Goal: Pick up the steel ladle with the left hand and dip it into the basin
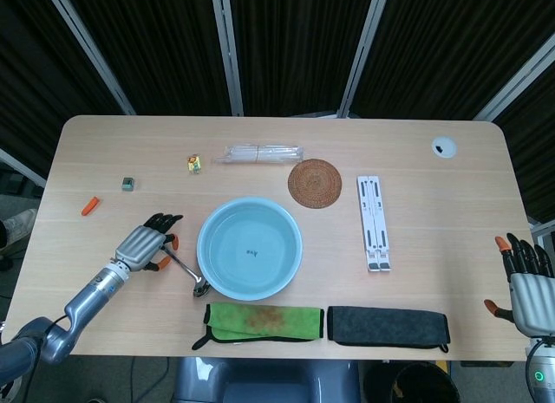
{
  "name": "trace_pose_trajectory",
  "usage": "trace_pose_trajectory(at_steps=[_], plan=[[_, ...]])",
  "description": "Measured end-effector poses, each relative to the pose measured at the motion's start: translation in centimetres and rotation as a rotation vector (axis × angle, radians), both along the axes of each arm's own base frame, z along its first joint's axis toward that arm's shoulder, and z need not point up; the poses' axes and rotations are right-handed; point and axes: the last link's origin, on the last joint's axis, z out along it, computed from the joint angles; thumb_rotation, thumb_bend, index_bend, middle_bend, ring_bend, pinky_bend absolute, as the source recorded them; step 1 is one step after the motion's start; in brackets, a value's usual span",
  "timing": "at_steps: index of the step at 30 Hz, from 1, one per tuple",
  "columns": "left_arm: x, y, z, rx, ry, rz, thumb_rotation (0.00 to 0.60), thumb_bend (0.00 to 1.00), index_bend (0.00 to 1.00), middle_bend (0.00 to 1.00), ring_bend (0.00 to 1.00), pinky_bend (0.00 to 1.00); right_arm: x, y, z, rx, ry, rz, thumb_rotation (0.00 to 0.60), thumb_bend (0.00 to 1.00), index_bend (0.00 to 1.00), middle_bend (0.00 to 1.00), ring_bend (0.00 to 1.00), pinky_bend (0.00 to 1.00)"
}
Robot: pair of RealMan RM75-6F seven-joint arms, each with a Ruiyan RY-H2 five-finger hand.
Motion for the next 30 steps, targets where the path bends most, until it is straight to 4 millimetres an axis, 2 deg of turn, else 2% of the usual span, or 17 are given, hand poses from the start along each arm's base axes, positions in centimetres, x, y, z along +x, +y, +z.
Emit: trace_pose_trajectory(at_steps=[8,15,30], plan=[[-0.6,-0.7,-0.1,-0.03,0.048,0.002,0.6,0.34,0.42,0.0,0.0,0.0,0.1,0.1,0.0,-0.004,0.002,0.003,0.6,0.0,0.0,0.0,0.0,0.0],[-1.5,-0.4,-0.2,-0.012,0.094,-0.002,0.6,0.34,0.43,0.0,0.0,0.0,0.1,0.0,0.0,-0.007,0.005,0.001,0.6,0.0,0.0,0.0,0.0,0.0],[-1.6,0.2,-1.2,0.006,0.102,-0.02,0.6,0.34,0.44,0.0,0.0,0.0,-0.1,-0.1,-0.2,0.009,0.006,-0.013,0.6,0.0,0.0,0.0,0.0,0.0]])
